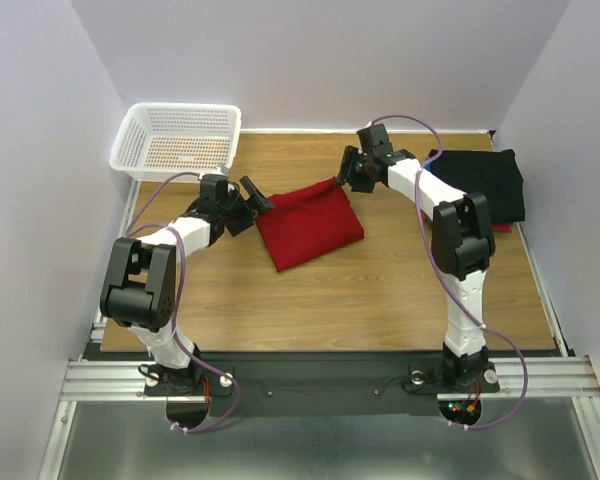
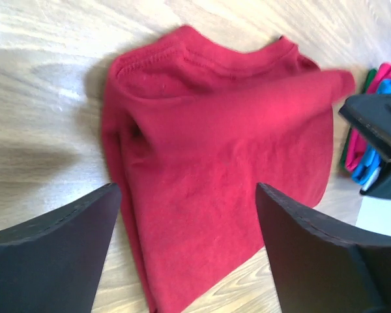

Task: Fold and stack the t-shirts
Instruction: Fold the tshirt

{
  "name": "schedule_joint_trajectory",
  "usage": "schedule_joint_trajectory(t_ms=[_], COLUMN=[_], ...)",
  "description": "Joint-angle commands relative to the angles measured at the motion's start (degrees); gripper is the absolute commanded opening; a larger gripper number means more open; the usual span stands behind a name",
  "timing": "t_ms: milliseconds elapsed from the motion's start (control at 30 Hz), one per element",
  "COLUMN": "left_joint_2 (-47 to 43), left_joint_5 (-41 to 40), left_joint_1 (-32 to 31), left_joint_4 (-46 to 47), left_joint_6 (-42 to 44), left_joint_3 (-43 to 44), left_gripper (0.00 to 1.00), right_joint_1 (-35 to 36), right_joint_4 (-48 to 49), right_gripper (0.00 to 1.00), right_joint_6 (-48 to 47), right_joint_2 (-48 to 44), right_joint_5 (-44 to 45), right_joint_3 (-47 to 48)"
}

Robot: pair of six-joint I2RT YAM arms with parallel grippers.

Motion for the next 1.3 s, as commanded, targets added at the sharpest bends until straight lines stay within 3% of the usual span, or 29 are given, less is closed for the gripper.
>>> schedule_joint_trajectory(t_ms=[0,167,300,333,367,433,467,567,667,900,1067,1267], left_joint_2=[-2.4,-6.9,-8.1,-7.9,-7.1,-6.0,-4.6,-1.0,1.6,11.4,15.6,16.6], left_joint_5=[0.8,1.3,1.5,2.0,2.7,3.4,3.6,4.4,5.4,5.2,4.9,4.9], left_joint_1=[0.5,-0.1,-0.8,-0.9,-0.9,-1.1,-1.1,-1.2,-1.2,-1.1,-1.0,-0.4], left_joint_4=[2.2,2.5,3.3,3.4,3.9,4.6,4.8,4.8,6.1,5.9,5.9,6.6], left_joint_6=[1.6,1.7,1.7,1.6,1.5,1.5,1.5,1.9,2.2,3.9,3.9,3.8], left_joint_3=[3.8,2.1,0.6,0.5,0.7,1.3,1.7,3.7,5.7,11.8,12.0,10.2], left_gripper=[0.98,0.99,0.98,0.98,0.98,0.98,0.98,0.98,0.98,0.98,0.98,0.98], right_joint_1=[-0.8,-0.7,-0.8,-0.8,-0.7,-0.6,-0.6,-0.3,-0.2,-1.7,-4.5,-5.5], right_joint_4=[2.6,2.7,4.1,5.5,6.7,10.2,10.8,11.1,11.1,11.1,11.1,11.1], right_gripper=[0.73,0.91,0.90,0.88,0.78,0.55,0.37,0.23,0.18,0.11,0.10,0.11], right_joint_6=[-2.1,-5.6,-6.0,-5.7,-5.3,-3.8,-3.3,-2.8,-1.8,1.0,2.2,-0.3], right_joint_2=[-1.9,-8.3,-12.1,-12.5,-12.8,-12.2,-11.6,-6.9,-0.6,11.8,18.0,18.8], right_joint_5=[-2.0,-5.9,-15.8,-18.4,-21.1,-27.6,-28.6,-31.0,-33.6,-25.4,-25.6,-25.5], right_joint_3=[2.4,-1.7,-6.1,-7.9,-9.0,-10.4,-10.2,-5.9,-1.8,8.9,8.8,5.9])
